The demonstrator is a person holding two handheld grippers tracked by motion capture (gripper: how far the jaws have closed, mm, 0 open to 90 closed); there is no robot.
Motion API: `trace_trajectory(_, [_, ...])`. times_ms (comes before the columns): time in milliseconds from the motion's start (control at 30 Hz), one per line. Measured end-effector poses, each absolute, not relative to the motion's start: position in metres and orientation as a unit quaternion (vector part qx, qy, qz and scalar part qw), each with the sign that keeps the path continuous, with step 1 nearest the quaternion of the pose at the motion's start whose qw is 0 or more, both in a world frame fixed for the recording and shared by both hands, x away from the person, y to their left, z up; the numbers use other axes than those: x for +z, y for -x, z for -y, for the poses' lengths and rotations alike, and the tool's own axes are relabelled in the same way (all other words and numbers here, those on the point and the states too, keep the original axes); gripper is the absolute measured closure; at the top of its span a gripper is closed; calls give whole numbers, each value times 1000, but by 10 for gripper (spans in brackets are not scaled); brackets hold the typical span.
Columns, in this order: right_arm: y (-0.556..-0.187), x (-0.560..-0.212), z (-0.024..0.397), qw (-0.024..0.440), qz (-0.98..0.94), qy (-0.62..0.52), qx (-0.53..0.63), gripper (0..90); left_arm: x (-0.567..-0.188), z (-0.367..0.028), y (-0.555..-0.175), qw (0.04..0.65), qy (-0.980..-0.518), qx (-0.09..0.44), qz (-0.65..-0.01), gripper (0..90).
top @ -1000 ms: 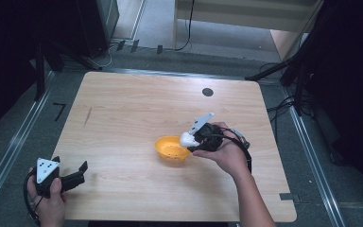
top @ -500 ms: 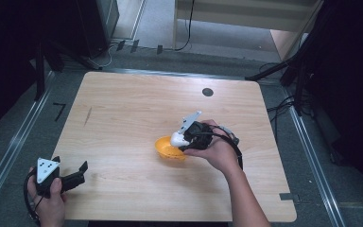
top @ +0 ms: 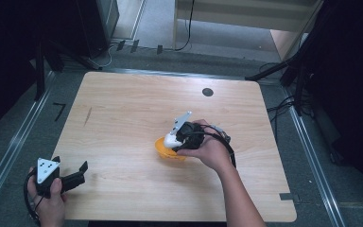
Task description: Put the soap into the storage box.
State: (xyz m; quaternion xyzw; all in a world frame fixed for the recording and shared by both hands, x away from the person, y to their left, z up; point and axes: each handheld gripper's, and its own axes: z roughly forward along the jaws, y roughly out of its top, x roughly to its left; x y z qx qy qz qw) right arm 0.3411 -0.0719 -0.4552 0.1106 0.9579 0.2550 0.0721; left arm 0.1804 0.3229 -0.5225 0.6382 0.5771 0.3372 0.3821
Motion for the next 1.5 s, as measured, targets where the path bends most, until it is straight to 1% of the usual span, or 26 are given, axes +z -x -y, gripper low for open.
trace_trajectory(767, [-344, -471, 66, 60, -963, -103, 241, 500, -523, -322, -181, 381, -639, 338, -576, 38])
trace_trajectory(933, [-345, -471, 66, 45, -962, -114, 242, 461, -523, -322, -180, 382, -639, 338, -576, 38])
trace_trajectory(1000, [-348, -465, 71, 48, -954, -128, 265, 454, -522, -322, -180, 382, -639, 338, -576, 38])
trace_trajectory(1267, [-347, -457, 89, 59, -946, -148, 281, 453, -523, -322, -180, 380, -640, 339, -575, 38])
trace_trajectory(1500, [-340, -454, 119, 70, -935, -179, 299, 443, -523, -321, -180, 377, -641, 341, -575, 38])
